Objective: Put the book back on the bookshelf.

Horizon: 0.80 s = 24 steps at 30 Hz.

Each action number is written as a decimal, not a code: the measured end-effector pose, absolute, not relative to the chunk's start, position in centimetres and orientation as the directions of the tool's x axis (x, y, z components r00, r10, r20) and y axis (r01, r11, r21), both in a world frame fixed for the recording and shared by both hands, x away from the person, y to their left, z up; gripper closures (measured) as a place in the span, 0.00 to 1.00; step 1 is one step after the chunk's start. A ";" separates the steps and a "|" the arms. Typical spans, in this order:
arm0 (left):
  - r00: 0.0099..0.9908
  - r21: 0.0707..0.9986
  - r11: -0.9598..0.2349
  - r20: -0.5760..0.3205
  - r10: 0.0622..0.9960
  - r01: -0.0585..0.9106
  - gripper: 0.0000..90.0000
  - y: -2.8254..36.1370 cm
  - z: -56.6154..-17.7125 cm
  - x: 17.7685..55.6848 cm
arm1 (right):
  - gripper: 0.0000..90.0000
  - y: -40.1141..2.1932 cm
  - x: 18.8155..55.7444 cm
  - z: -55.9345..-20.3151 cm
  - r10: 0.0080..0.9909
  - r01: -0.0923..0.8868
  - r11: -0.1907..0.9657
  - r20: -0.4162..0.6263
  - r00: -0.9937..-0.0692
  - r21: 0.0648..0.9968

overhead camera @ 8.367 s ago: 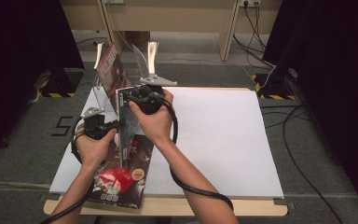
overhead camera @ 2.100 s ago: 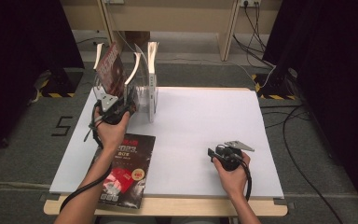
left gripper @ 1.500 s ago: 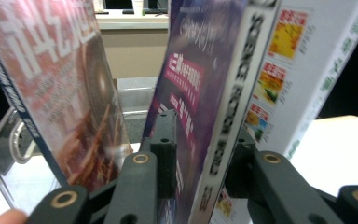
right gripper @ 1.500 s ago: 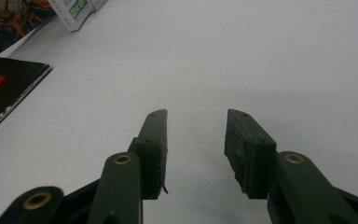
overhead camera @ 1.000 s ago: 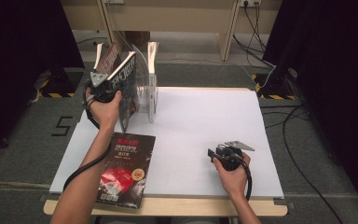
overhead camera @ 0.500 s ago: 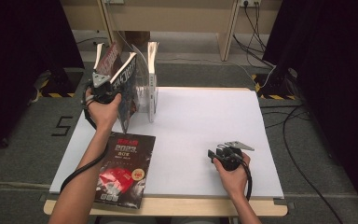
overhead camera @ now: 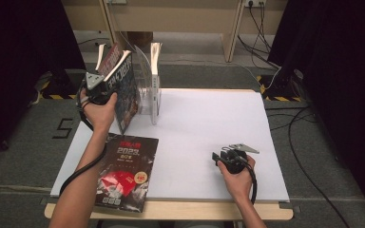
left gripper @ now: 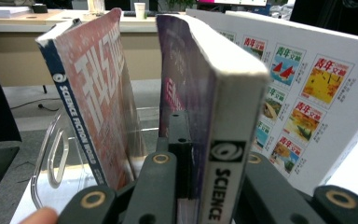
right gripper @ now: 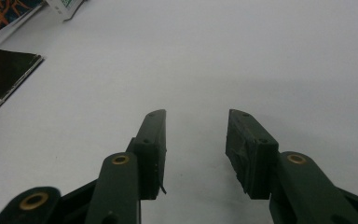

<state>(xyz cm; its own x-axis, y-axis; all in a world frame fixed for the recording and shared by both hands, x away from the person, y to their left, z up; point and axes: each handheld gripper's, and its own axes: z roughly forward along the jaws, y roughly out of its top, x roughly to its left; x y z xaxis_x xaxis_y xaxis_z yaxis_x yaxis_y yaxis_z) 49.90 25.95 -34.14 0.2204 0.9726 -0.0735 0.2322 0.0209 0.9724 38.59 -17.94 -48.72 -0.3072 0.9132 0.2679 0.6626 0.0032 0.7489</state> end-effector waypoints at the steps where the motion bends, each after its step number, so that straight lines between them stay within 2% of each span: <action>1: 0.219 0.973 0.026 -0.077 0.973 0.228 0.92 26.0 -34.1 49.9 | 0.65 -18.0 38.6 -48.7 0.913 0.662 0.002 0.269 -0.306 0.749; 24: 0.194 0.985 0.035 -0.069 0.979 0.171 0.92 26.2 -33.0 51.3 | 0.65 -18.3 38.6 -48.7 0.915 0.654 -0.002 0.265 -0.304 0.757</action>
<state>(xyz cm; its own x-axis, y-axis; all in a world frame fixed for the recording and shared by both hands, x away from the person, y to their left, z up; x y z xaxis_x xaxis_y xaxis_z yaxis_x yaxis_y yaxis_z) 51.30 26.15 -33.00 0.1940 0.9786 -0.0686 0.1710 0.0351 0.9846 38.55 -18.29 -48.68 -0.3042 0.9150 0.2649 0.6538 -0.0018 0.7567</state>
